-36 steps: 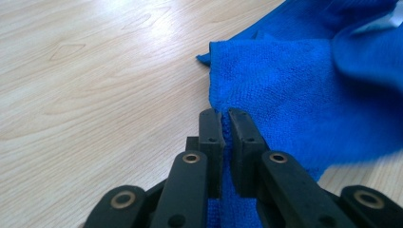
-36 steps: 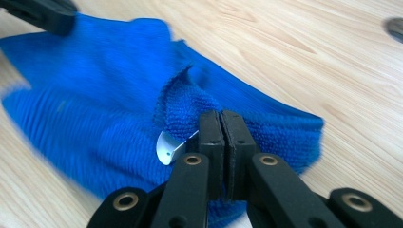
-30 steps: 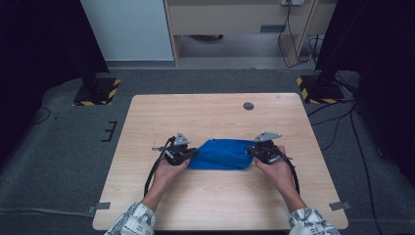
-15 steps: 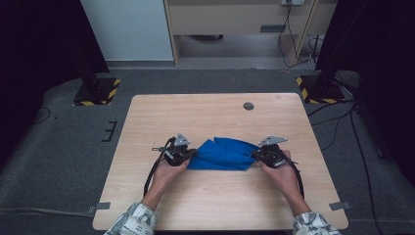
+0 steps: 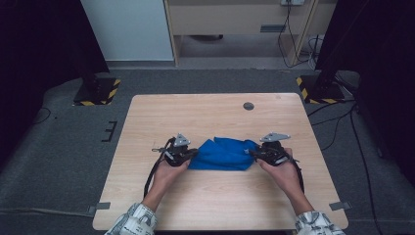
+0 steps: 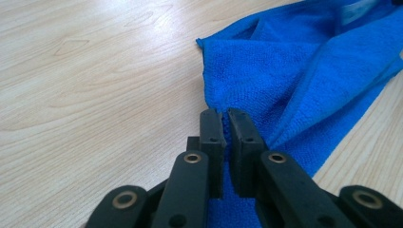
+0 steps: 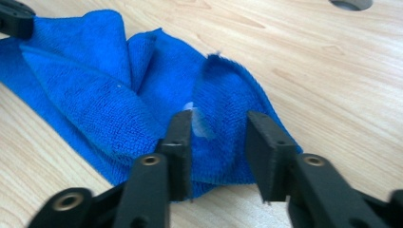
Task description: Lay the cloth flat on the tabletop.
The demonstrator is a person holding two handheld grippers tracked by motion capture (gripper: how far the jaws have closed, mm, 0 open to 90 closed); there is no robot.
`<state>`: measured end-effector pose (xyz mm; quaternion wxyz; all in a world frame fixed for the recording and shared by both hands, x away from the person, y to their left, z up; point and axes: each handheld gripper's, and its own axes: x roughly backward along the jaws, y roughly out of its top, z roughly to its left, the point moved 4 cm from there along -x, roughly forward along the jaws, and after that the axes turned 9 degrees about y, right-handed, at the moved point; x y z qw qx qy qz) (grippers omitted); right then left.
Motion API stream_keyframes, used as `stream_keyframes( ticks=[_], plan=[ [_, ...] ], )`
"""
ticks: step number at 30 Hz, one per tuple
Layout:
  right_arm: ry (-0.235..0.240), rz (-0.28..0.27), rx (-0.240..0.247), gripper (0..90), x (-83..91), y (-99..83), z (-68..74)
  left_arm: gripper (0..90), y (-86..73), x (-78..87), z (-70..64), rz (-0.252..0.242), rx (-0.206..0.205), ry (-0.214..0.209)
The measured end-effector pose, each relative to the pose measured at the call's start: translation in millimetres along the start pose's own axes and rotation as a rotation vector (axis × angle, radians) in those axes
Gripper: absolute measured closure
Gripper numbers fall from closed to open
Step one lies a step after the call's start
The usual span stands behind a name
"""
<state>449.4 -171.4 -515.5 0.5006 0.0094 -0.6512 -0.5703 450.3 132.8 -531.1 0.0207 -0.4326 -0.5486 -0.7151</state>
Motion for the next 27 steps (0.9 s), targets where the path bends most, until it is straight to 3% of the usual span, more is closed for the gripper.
stream_keyframes(
  ticks=[8,14,21,27],
  plan=[
    [-0.026,-0.028,-0.003,41.3,6.6,13.2,0.5,85.1,0.6,2.3,-1.5,-0.009,0.004,-0.002],
    [-0.013,-0.043,0.029,54.1,11.4,25.5,1.6,85.1,1.3,4.2,-1.6,-0.016,0.006,0.0],
    [-0.016,-0.009,0.066,72.5,2.6,32.3,-5.5,85.2,1.0,3.3,-2.4,-0.012,0.002,0.0],
    [-0.015,0.036,0.064,67.9,-20.6,36.4,-14.5,85.1,1.0,2.6,-1.6,-0.012,0.008,0.0]
  ],
)
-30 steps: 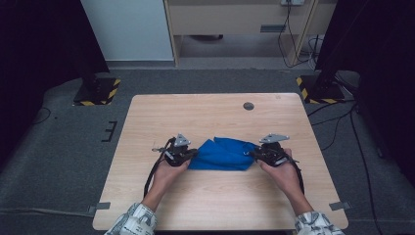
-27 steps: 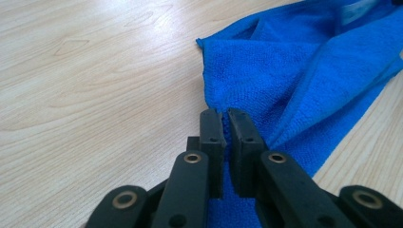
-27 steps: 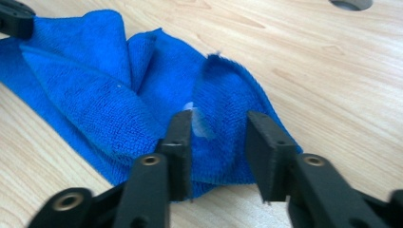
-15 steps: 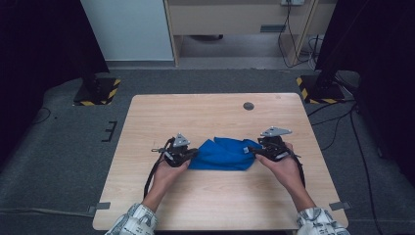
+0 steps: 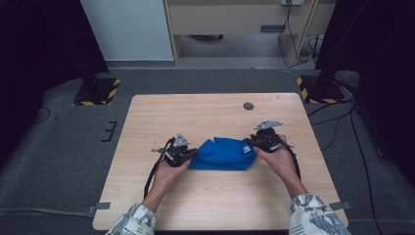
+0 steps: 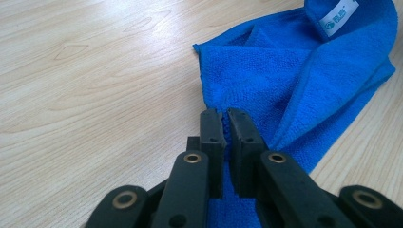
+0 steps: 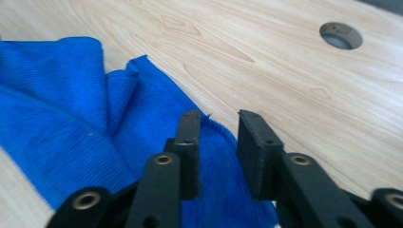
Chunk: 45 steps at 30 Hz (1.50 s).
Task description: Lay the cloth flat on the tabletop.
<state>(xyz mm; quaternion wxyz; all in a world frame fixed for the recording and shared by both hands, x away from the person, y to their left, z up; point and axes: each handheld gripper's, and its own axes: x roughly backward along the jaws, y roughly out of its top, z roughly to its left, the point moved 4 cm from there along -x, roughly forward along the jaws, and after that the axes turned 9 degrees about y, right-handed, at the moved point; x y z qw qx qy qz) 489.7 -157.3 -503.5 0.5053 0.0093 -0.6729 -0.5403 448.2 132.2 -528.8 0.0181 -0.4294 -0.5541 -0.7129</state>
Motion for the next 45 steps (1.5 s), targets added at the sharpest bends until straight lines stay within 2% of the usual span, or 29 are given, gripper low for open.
stream_keyframes(
  ticks=[5,8,10,12,16,19,22,25,30,33,35,41,45],
  plan=[
    [-0.017,0.047,-0.007,59.0,-20.6,1.3,-2.0,85.1,-0.3,-1.4,0.0,0.004,0.001,-0.003],
    [-0.03,0.091,-0.022,55.1,-30.8,-4.5,-4.3,85.1,-0.3,-0.8,-0.6,0.005,-0.001,-0.005],
    [-0.019,0.116,-0.037,50.0,-35.8,-9.7,-4.8,85.1,-0.4,-0.6,-0.7,0.005,-0.001,-0.006],
    [-0.017,0.14,-0.044,48.9,-39.3,-15.2,-5.5,85.1,-0.6,-0.9,-0.9,0.007,-0.001,-0.006],
    [-0.002,0.155,-0.054,58.3,-40.1,-21.9,-6.5,85.1,-0.9,-1.9,-1.1,0.009,-0.001,-0.005],
    [0.007,0.163,-0.048,72.7,-37.5,-23.0,-6.8,85.1,-1.1,-2.2,-0.9,0.012,-0.002,-0.002],
    [0.016,0.15,-0.034,81.1,-33.5,-22.6,-6.1,85.1,-1.6,-2.3,-0.6,0.016,-0.002,-0.001],
    [0.017,0.123,-0.033,84.1,-27.7,-22.4,-6.1,85.1,-1.6,-2.2,-0.5,0.015,-0.001,0.0],
    [-0.004,0.067,-0.047,84.5,-15.1,-21.7,-10.8,85.1,-2.0,-2.3,0.5,0.022,0.002,0.004],
    [0.007,0.033,-0.077,84.1,-7.0,-20.4,-14.3,85.2,-2.0,-2.3,0.6,0.024,0.006,0.007],
    [-0.002,0.019,-0.078,83.9,-2.1,-19.2,-15.7,85.2,-1.8,-2.0,1.1,0.023,0.008,0.009],
    [0.002,0.007,-0.068,85.7,6.4,-19.3,-14.9,85.4,-0.9,0.2,4.7,0.013,0.023,0.016],
    [0.01,0.009,-0.081,85.6,7.8,-23.8,-11.6,85.1,-2.5,-1.4,2.4,0.025,0.009,0.005]
  ],
)
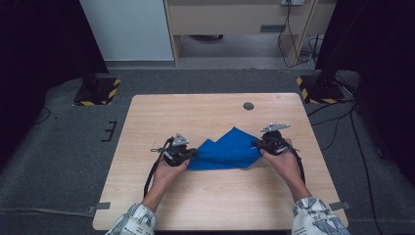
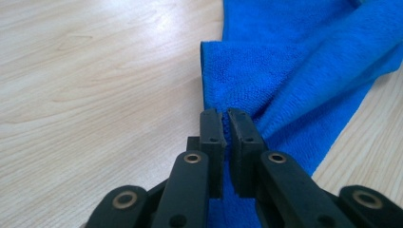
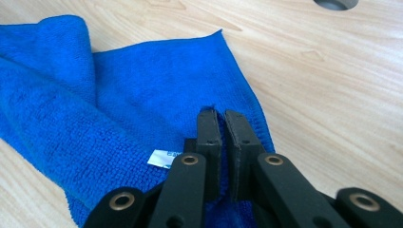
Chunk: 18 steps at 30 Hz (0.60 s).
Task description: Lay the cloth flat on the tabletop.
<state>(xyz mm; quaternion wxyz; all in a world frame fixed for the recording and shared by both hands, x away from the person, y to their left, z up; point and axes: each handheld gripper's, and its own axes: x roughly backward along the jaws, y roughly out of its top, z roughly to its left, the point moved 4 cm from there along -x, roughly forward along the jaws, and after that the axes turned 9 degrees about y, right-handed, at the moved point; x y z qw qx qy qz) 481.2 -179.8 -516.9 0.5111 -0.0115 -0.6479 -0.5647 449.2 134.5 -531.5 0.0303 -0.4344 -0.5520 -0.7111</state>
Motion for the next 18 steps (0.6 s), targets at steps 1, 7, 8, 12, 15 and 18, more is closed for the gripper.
stream_keyframes(
  ticks=[1,7,8,12,15,18],
  plan=[
    [0.0,0.004,-0.002,85.5,0.6,-2.2,0.7,85.1,-0.1,-0.2,-0.3,0.001,-0.001,-0.003],
    [0.009,0.039,-0.003,82.7,-0.6,-27.6,5.9,84.8,-1.0,-2.5,-3.5,0.013,-0.009,-0.011],
    [0.009,0.039,-0.003,82.7,-0.6,-27.6,5.9,84.8,-1.2,-3.1,-4.4,0.015,-0.014,-0.012],
    [0.011,0.025,-0.012,72.2,-2.2,-29.3,2.5,84.8,-1.3,-4.0,-6.3,0.018,-0.018,-0.014],
    [0.01,0.015,-0.013,68.1,-1.5,-24.9,1.5,84.8,-1.3,-4.1,-5.8,0.016,-0.017,-0.014],
    [0.011,0.002,-0.002,63.1,-1.6,-17.3,0.7,84.8,-1.3,-4.5,-6.1,0.016,-0.019,-0.015]
  ],
)
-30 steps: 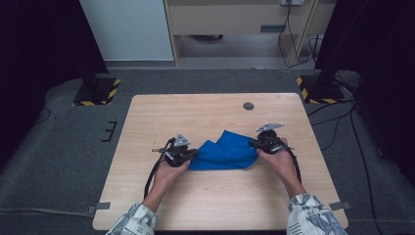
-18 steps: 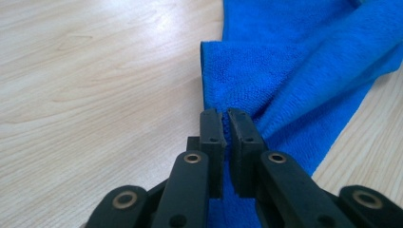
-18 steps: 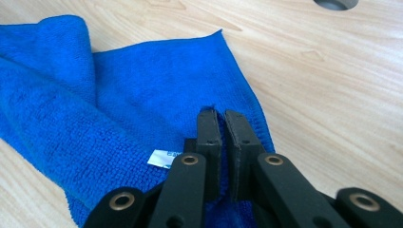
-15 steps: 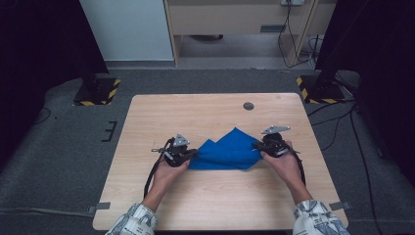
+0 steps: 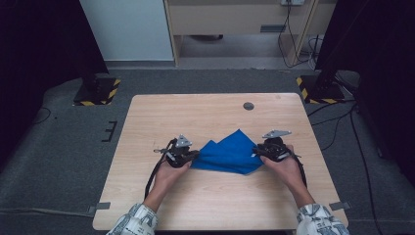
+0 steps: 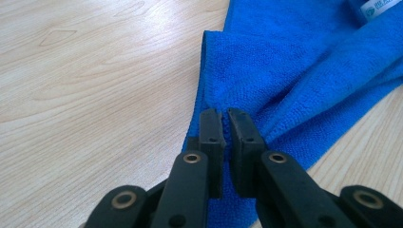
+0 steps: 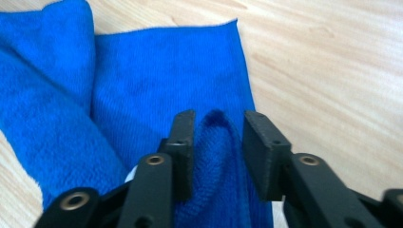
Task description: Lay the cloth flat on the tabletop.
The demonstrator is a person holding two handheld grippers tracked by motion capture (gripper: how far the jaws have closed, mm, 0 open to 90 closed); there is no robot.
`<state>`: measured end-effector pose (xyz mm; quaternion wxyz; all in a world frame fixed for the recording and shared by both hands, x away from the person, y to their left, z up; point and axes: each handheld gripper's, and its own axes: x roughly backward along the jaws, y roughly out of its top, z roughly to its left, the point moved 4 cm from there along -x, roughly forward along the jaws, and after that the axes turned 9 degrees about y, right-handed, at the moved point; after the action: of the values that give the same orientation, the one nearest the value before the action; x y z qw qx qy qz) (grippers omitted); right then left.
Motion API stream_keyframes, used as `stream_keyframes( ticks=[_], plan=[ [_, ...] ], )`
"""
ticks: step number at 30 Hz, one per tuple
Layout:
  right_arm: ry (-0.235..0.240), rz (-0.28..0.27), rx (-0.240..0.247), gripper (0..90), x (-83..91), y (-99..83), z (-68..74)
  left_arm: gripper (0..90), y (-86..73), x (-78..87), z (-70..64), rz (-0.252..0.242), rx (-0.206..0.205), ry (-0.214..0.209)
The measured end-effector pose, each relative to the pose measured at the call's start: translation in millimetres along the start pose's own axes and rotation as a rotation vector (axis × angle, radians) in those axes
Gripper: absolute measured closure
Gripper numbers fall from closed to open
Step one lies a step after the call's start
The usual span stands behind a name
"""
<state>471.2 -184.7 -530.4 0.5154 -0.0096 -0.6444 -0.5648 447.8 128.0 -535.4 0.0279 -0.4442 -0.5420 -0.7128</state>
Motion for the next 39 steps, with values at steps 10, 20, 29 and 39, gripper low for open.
stream_keyframes(
  ticks=[10,20,29,39],
  plan=[
    [-0.023,0.058,-0.006,57.5,-19.8,2.9,-5.9,85.0,0.4,0.2,-0.2,-0.001,-0.003,-0.001],
    [-0.027,0.099,0.032,79.3,-26.1,-1.7,-1.0,84.9,0.8,0.6,-0.1,-0.002,-0.003,0.002],
    [-0.007,0.015,0.011,87.9,-9.3,6.4,-1.2,84.9,1.7,1.9,1.9,-0.012,0.004,0.005],
    [0.003,-0.104,-0.006,88.4,20.2,16.3,-5.1,85.2,15.2,12.7,3.6,-0.064,0.028,-0.005]
  ],
)
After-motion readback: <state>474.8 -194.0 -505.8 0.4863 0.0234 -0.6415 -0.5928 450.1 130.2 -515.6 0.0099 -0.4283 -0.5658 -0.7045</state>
